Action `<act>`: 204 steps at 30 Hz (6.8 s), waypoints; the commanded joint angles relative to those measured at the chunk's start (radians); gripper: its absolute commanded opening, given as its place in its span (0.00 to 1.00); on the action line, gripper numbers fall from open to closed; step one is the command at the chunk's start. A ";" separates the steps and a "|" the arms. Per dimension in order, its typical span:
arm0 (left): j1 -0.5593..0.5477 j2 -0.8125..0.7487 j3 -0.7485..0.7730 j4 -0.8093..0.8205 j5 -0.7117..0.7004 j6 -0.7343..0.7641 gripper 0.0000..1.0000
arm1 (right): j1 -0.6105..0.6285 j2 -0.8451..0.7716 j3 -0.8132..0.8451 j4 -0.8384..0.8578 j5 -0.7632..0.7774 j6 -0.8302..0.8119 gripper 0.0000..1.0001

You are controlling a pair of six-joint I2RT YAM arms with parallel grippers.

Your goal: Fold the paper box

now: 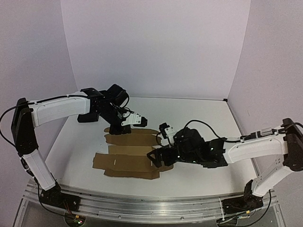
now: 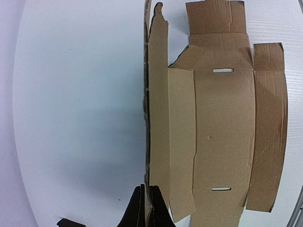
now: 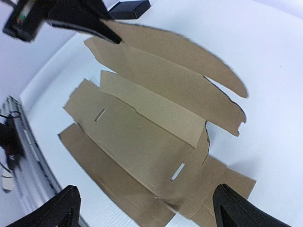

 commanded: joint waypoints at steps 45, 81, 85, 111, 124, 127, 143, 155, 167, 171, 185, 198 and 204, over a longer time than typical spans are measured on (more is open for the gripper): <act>-0.078 -0.285 -0.296 0.092 0.037 0.023 0.00 | 0.373 0.333 0.176 -0.173 0.291 -0.877 0.57; -0.076 -0.193 -0.119 -0.165 0.242 0.038 0.00 | 0.165 0.258 0.190 -0.171 0.143 -0.704 0.16; -0.076 -0.182 -0.106 -0.174 0.234 0.054 0.00 | 0.165 0.273 0.203 -0.177 0.147 -0.737 0.18; -0.077 -0.143 -0.157 0.032 0.076 0.311 0.00 | 0.053 -0.070 0.180 -0.233 -0.029 -0.518 0.83; -0.076 -0.170 -0.190 0.061 0.104 0.327 0.00 | -0.018 0.167 0.331 -0.228 -0.005 -0.449 0.16; -0.068 -0.173 -0.180 0.086 0.080 0.307 0.36 | -0.017 0.157 0.316 -0.232 0.052 -0.373 0.00; -0.009 -0.403 -0.400 -0.097 0.379 0.445 0.81 | -0.053 0.102 0.382 -0.616 0.204 0.362 0.00; -0.077 -0.377 -0.640 0.257 0.345 0.246 0.86 | -0.094 -0.051 0.151 -0.633 0.109 0.940 0.00; -0.104 -0.329 -0.787 0.624 0.210 0.154 0.70 | -0.094 -0.104 0.036 -0.597 0.033 1.058 0.00; -0.104 -0.316 -0.791 0.661 0.174 0.152 0.44 | -0.094 -0.135 -0.002 -0.594 0.020 1.073 0.00; -0.104 -0.248 -0.626 0.343 0.381 0.098 0.00 | -0.093 -0.162 -0.074 -0.560 -0.073 0.822 0.34; -0.103 -0.207 -0.536 0.135 0.512 0.001 0.00 | 0.210 -0.285 0.148 -0.567 0.316 -0.411 0.80; -0.102 -0.197 -0.513 0.098 0.513 0.002 0.00 | 0.323 -0.150 0.211 -0.392 0.479 -0.760 0.91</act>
